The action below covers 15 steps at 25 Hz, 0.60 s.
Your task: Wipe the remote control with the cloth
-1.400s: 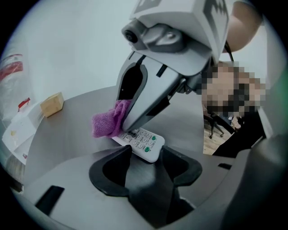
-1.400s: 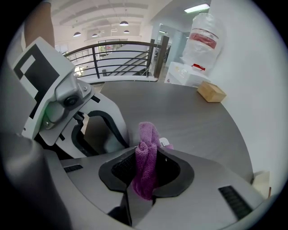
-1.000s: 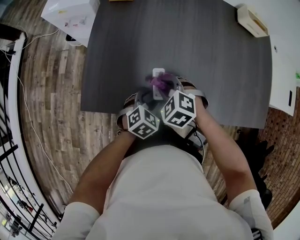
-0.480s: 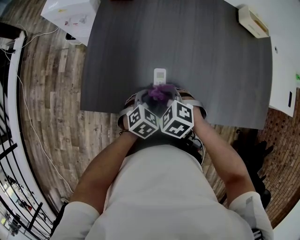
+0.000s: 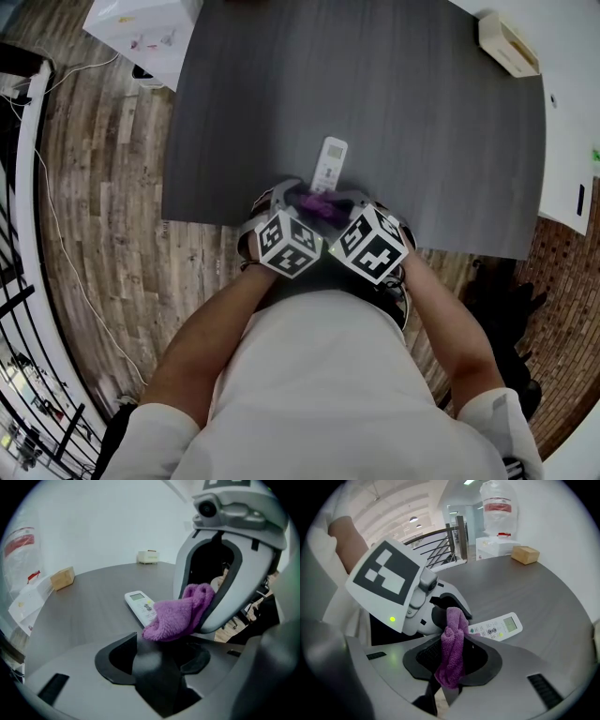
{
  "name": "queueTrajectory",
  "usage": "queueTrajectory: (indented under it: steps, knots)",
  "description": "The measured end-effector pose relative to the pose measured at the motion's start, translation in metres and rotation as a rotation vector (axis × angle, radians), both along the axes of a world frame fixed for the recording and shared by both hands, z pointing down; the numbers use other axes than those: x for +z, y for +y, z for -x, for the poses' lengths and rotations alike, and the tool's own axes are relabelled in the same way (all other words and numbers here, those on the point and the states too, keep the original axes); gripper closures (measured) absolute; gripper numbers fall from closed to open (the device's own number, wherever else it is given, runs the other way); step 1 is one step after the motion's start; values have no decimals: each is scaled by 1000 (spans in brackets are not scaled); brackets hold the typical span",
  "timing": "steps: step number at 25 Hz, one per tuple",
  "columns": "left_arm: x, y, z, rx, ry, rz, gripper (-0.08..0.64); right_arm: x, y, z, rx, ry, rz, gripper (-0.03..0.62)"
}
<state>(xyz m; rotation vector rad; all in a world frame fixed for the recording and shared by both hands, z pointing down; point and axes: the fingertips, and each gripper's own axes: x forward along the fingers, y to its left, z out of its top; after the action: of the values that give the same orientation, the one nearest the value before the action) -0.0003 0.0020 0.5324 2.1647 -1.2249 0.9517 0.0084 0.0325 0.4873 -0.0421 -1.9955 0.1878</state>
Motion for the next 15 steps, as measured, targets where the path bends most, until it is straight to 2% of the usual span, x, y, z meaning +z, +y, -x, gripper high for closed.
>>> queueTrajectory:
  steps: [2,4,6,8,9,12,15]
  knots:
    - [0,0,0,-2,3,3,345,-14,2,2,15,-34,55,492]
    - [0,0,1,-4,6,5,345,-28,-9,4,55,-77,46,492]
    - [0,0,2,-5,12,9,345,-31,-35,4,119,-87,-59,492]
    - [1,1,3,-9,26,22,345,-20,-61,0,162,-52,-191,492]
    - [1,1,3,-13,41,32,345,-10,-68,-3,170,-26,-226,492]
    - [-3,0,0,-30,144,80,345,17,-71,-13,220,1,-207,492]
    - [-16,-10,-4,-76,321,124,344,20,-75,-21,356,-71,-122,492]
